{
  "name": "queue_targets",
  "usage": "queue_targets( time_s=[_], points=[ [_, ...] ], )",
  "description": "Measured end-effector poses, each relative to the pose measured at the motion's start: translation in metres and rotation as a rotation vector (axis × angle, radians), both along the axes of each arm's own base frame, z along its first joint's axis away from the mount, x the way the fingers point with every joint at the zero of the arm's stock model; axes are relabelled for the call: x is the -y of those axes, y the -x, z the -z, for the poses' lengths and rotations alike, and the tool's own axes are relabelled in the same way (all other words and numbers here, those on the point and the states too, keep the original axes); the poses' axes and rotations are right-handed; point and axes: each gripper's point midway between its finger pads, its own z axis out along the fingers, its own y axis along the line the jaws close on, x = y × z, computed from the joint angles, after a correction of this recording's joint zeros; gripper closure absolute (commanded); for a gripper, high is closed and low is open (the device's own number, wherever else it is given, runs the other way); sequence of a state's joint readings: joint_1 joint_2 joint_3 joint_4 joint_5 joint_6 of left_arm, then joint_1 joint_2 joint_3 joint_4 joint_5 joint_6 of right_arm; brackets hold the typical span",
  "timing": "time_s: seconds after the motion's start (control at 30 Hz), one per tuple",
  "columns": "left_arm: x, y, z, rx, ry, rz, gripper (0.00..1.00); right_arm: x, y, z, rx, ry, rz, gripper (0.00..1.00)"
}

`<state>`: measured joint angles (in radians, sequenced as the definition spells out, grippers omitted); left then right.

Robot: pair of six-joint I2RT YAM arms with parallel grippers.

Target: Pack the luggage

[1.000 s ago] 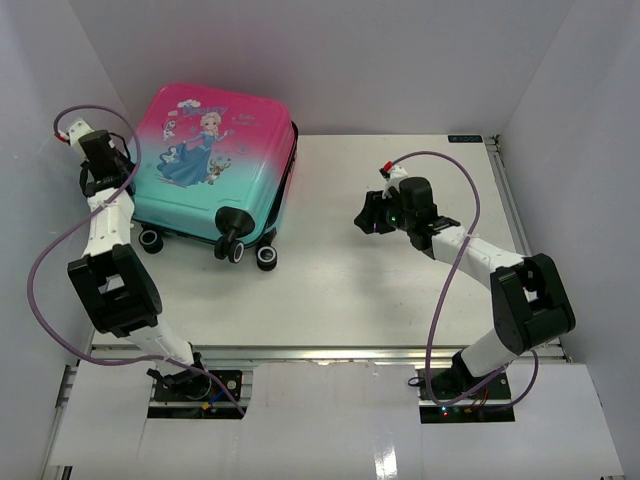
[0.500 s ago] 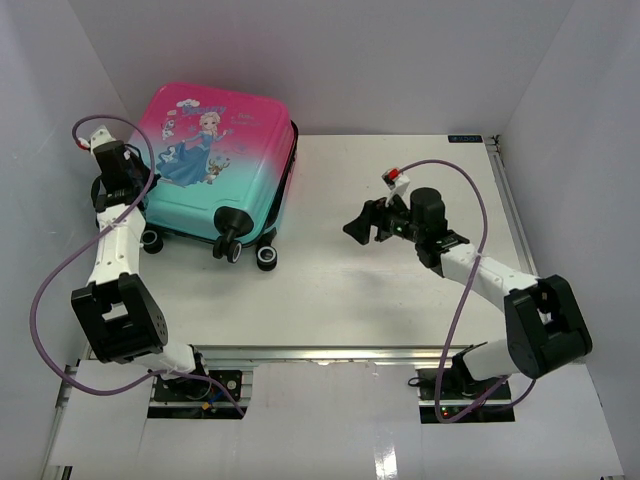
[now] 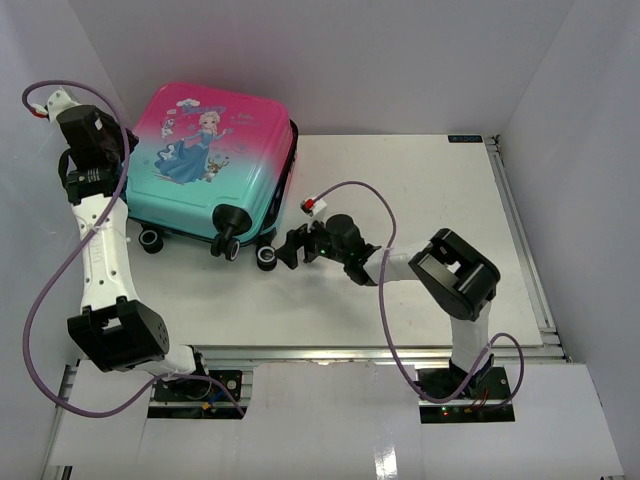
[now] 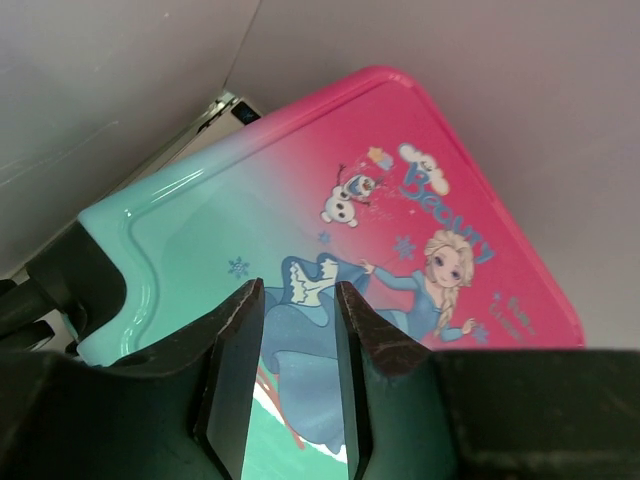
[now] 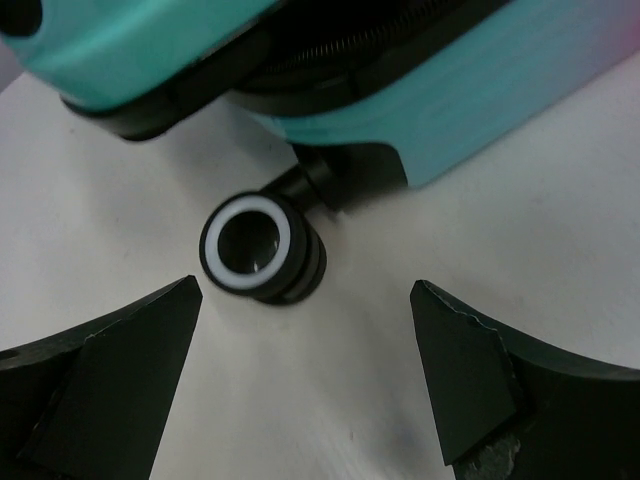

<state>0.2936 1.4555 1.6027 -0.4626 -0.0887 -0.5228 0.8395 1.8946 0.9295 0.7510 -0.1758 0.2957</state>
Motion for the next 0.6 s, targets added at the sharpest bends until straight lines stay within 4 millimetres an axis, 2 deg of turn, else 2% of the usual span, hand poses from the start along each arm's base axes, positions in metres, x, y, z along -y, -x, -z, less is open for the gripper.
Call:
queue_targets(
  time_s=[0.13, 0.33, 0.43, 0.6],
  points=[
    [0.005, 0.005, -0.018, 0.05, 0.011, 0.013, 0.53, -0.032, -0.015, 0.005, 0.046, -0.027, 0.033, 0.06],
    [0.012, 0.004, -0.026, 0.091, 0.036, 0.039, 0.53, -0.067, -0.015, 0.024, 0.098, -0.042, 0.063, 0.06],
    [0.016, 0.006, -0.024, 0.1, 0.05, 0.047, 0.53, -0.077, -0.014, 0.025, 0.131, -0.032, 0.099, 0.07],
    [0.018, 0.006, -0.021, 0.104, 0.057, 0.054, 0.53, -0.085, -0.018, 0.049, 0.148, 0.034, 0.18, 0.13]
  ],
)
